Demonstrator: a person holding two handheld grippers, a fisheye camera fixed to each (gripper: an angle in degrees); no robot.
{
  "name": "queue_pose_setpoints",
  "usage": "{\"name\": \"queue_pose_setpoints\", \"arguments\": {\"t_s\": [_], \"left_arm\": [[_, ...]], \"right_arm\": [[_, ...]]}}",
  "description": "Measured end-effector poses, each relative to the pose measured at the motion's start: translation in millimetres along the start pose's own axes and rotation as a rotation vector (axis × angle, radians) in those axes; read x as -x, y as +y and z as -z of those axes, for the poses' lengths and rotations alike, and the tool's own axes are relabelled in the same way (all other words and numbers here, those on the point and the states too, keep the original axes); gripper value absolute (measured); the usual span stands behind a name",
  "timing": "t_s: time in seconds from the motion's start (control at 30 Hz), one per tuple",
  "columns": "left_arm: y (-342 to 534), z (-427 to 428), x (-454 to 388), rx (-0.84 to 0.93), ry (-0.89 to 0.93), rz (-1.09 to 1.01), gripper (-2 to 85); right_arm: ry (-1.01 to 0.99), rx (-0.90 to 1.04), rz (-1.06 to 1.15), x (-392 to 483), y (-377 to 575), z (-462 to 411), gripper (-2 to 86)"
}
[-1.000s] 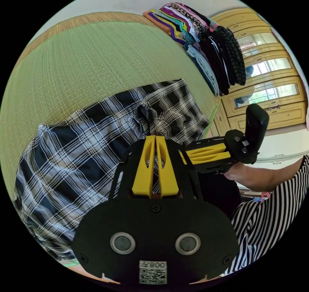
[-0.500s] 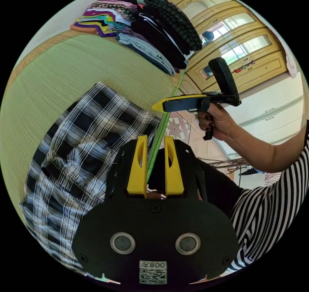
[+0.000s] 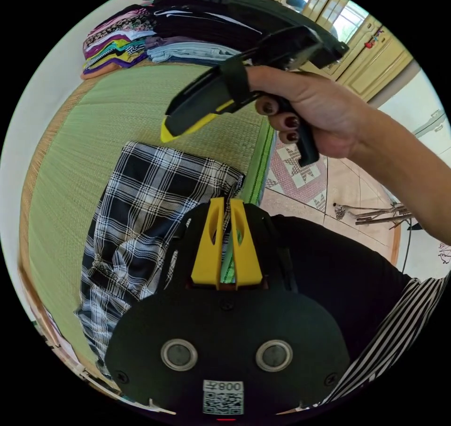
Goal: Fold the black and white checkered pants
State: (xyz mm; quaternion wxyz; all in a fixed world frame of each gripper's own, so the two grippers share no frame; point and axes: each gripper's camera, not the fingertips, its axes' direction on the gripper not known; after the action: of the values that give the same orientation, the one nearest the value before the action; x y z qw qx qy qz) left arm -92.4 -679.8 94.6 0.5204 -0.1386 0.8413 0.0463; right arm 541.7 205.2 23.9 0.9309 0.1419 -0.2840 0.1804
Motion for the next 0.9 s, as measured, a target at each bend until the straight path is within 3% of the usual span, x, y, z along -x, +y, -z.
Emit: {"name": "queue_pose_setpoints", "arguments": {"t_s": [0.3,0.9], "left_arm": [[11.0,8.4,-22.3,-0.063,0.064,0.050,2.2],[49.9,51.1,-50.6,-0.109,0.101,0.042,2.0]], "right_arm": [[0.155,0.112,0.081,14.1,-41.0,-23.2,7.5],[-0.055,0.132,-0.052,-3.7,-29.4,-1.8,2.2]]}}
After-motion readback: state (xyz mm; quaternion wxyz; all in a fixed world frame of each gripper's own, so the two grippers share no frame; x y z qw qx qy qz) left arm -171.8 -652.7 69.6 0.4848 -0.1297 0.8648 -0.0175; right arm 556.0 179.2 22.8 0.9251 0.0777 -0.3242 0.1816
